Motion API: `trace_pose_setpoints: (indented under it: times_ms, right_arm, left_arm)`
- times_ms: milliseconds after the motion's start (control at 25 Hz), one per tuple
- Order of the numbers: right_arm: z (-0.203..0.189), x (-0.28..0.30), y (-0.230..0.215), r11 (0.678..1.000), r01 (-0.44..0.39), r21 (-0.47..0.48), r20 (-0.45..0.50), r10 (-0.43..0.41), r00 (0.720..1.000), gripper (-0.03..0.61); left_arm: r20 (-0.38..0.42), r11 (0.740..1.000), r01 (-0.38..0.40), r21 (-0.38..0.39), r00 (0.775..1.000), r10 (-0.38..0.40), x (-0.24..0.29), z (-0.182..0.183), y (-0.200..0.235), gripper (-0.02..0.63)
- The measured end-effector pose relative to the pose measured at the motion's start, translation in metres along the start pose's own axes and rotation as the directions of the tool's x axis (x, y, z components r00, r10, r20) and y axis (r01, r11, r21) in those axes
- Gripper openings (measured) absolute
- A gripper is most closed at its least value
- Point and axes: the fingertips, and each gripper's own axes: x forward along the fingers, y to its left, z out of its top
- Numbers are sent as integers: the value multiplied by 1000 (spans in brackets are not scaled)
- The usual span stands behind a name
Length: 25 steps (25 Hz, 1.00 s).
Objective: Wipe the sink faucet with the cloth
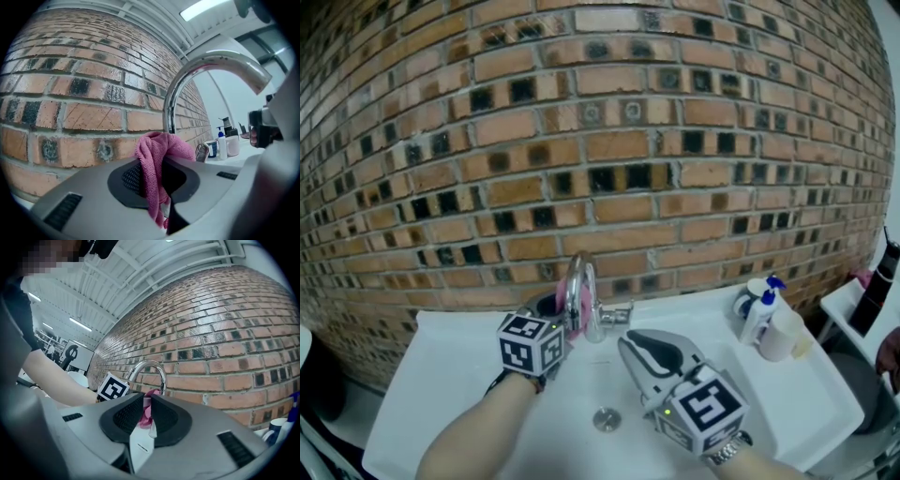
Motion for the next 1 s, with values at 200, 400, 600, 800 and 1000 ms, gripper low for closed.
trace_pose_setpoints:
  times_ms: [200, 400, 600, 800, 1000]
  right_arm:
    - [2, 0, 0, 1000, 0, 3, 6, 0, 1000, 60]
    - [0, -1, -3, 1000, 3, -10, 17, -3, 1000, 60]
    - [1, -1, -1, 1000, 3, -12, 3, -3, 1000, 60]
    - [-2, -1, -1, 1000, 7, -22, 0, -7, 1000, 60]
    - [-4, -1, -4, 1000, 12, -17, -6, -13, 1000, 60]
  left_arm:
    - [19, 1000, 12, -9, 1000, -12, -1, 9, 1, 54]
    - [45, 1000, 20, 0, 999, -20, -1, 25, 2, 54]
    - [65, 1000, 24, 6, 998, -25, -2, 37, 2, 54]
    - [80, 1000, 25, 20, 996, -26, -5, 48, 1, 54]
    - [97, 999, 26, 40, 995, -30, -8, 61, -1, 54]
